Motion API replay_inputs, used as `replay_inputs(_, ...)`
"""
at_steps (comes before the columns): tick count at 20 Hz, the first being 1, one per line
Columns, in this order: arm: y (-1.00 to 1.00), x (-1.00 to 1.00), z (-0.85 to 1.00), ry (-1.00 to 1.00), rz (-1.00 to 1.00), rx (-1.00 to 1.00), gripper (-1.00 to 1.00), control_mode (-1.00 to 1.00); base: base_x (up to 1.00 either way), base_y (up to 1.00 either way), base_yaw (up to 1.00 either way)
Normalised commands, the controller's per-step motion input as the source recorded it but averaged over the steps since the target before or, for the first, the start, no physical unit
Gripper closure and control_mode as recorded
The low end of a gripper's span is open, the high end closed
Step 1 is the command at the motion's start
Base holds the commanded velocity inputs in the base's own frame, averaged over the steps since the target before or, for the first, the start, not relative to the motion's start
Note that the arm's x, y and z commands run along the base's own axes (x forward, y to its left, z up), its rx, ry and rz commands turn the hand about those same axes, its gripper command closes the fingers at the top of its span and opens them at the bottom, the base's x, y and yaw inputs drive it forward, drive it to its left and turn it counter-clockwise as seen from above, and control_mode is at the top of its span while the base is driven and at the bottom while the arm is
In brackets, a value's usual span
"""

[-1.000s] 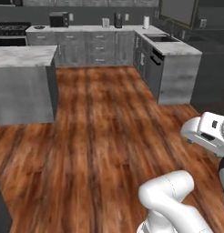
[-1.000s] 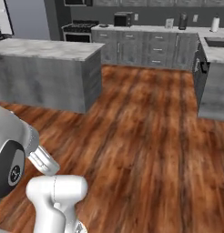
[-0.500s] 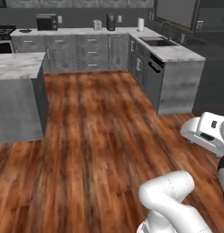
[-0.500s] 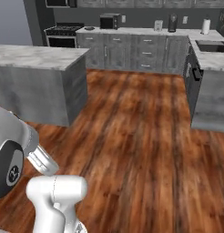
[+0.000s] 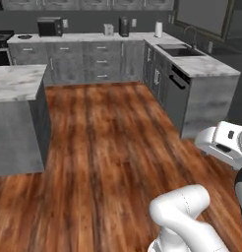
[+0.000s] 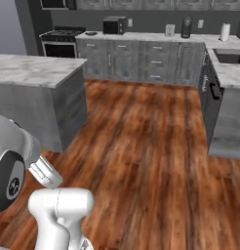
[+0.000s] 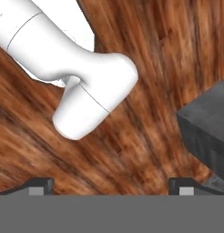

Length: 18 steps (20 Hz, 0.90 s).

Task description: Place the cold items (tomato and lemon wedge) from the fridge in one tupperware on the dining counter. Place the warm items (hot dog and kebab skewer) in the stove area in another tupperware.

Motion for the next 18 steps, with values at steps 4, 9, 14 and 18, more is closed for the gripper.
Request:
replay_inputs(4,0.0,0.0,0.0,0.0,0.0,0.0,-1.0,1.0,1.0,-0.26,0.08)
replay_inputs(9,0.0,0.0,0.0,0.0,0.0,0.0,-1.0,1.0,1.0,-0.29,0.08)
replay_inputs(14,0.0,0.0,0.0,0.0,0.0,0.0,-1.0,1.0,1.0,-0.33,0.09)
replay_inputs(18,0.0,0.0,0.0,0.0,0.0,0.0,-1.0,1.0,1.0,-0.4,0.08)
